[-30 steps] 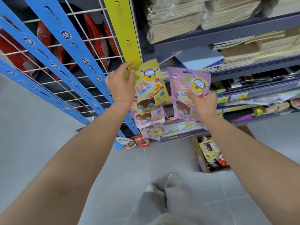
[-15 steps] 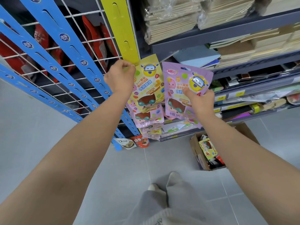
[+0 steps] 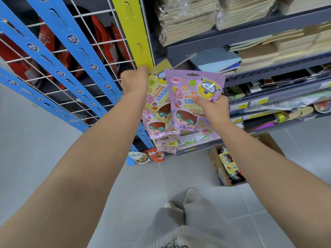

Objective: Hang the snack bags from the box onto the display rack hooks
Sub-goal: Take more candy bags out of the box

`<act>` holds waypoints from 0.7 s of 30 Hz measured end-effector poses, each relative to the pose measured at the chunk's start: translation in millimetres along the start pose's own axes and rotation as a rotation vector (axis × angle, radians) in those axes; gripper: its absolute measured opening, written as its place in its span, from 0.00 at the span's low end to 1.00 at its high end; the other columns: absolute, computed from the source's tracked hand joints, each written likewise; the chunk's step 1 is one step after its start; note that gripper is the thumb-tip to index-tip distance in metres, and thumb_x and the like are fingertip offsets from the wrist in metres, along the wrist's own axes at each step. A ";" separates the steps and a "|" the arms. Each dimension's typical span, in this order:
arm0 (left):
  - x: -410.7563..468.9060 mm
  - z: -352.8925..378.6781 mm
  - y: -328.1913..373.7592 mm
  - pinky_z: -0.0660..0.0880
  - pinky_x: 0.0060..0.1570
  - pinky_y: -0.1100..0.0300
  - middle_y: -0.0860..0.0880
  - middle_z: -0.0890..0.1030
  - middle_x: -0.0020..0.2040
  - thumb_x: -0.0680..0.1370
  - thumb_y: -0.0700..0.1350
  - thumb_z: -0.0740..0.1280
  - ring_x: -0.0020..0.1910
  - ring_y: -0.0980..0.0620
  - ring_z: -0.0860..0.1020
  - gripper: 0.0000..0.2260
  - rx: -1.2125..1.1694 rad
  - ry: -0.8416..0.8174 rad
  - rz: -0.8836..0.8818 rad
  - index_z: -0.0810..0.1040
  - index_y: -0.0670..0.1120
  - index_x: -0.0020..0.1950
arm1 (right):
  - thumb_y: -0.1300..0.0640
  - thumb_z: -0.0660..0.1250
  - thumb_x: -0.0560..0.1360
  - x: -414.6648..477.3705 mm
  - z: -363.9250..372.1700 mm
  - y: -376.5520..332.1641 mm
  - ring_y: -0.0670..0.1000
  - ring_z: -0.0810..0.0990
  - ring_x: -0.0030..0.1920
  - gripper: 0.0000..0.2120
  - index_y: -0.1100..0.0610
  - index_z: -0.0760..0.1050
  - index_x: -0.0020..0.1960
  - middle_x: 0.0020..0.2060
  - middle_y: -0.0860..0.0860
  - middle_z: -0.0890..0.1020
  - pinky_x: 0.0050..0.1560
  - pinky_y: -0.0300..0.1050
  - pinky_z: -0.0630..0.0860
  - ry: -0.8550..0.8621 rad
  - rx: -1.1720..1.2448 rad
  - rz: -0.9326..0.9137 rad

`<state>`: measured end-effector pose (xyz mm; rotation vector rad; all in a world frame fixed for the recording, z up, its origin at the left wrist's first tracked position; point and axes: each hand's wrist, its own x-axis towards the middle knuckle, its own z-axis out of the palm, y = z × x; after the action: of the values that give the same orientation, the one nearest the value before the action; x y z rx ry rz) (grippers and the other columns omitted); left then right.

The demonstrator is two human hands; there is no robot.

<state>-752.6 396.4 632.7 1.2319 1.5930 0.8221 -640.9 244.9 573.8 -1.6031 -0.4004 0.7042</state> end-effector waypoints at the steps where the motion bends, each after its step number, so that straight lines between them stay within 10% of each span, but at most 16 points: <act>1: -0.3 -1.4 -0.1 0.70 0.40 0.52 0.52 0.64 0.25 0.65 0.45 0.65 0.26 0.50 0.62 0.14 0.052 0.002 0.024 0.60 0.48 0.27 | 0.62 0.74 0.69 -0.5 0.0 -0.3 0.43 0.82 0.40 0.07 0.58 0.79 0.45 0.38 0.46 0.82 0.42 0.36 0.79 -0.006 -0.004 -0.001; 4: -0.7 -3.1 -5.8 0.65 0.60 0.43 0.53 0.66 0.26 0.70 0.50 0.62 0.33 0.47 0.68 0.14 0.353 0.017 0.177 0.62 0.48 0.27 | 0.62 0.74 0.69 -1.0 0.5 -1.1 0.45 0.82 0.40 0.06 0.57 0.79 0.44 0.38 0.47 0.82 0.44 0.41 0.80 -0.031 -0.016 0.002; 8: 4.6 -10.9 -26.0 0.66 0.59 0.46 0.50 0.79 0.44 0.73 0.54 0.61 0.53 0.45 0.73 0.11 0.545 0.137 0.452 0.75 0.48 0.43 | 0.63 0.74 0.69 -1.2 3.1 -4.2 0.50 0.82 0.43 0.07 0.60 0.80 0.46 0.42 0.53 0.83 0.48 0.45 0.80 -0.045 -0.021 0.016; 14: 7.4 -34.0 -24.4 0.75 0.49 0.48 0.53 0.77 0.44 0.75 0.48 0.59 0.44 0.51 0.76 0.09 0.283 0.011 0.793 0.76 0.46 0.48 | 0.61 0.75 0.68 1.2 13.4 -11.0 0.50 0.82 0.45 0.07 0.51 0.78 0.39 0.42 0.50 0.83 0.53 0.49 0.79 -0.146 -0.080 0.028; 21: -8.5 -42.6 -24.8 0.61 0.62 0.53 0.49 0.81 0.55 0.74 0.50 0.64 0.57 0.47 0.76 0.16 0.609 -0.060 1.000 0.78 0.48 0.60 | 0.60 0.75 0.68 -3.8 42.6 -27.5 0.46 0.81 0.41 0.05 0.55 0.79 0.41 0.41 0.50 0.82 0.44 0.40 0.78 -0.258 -0.126 0.019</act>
<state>-800.5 382.8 627.3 2.5569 1.1413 0.8780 -667.4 279.5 599.9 -1.6399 -0.6284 0.9205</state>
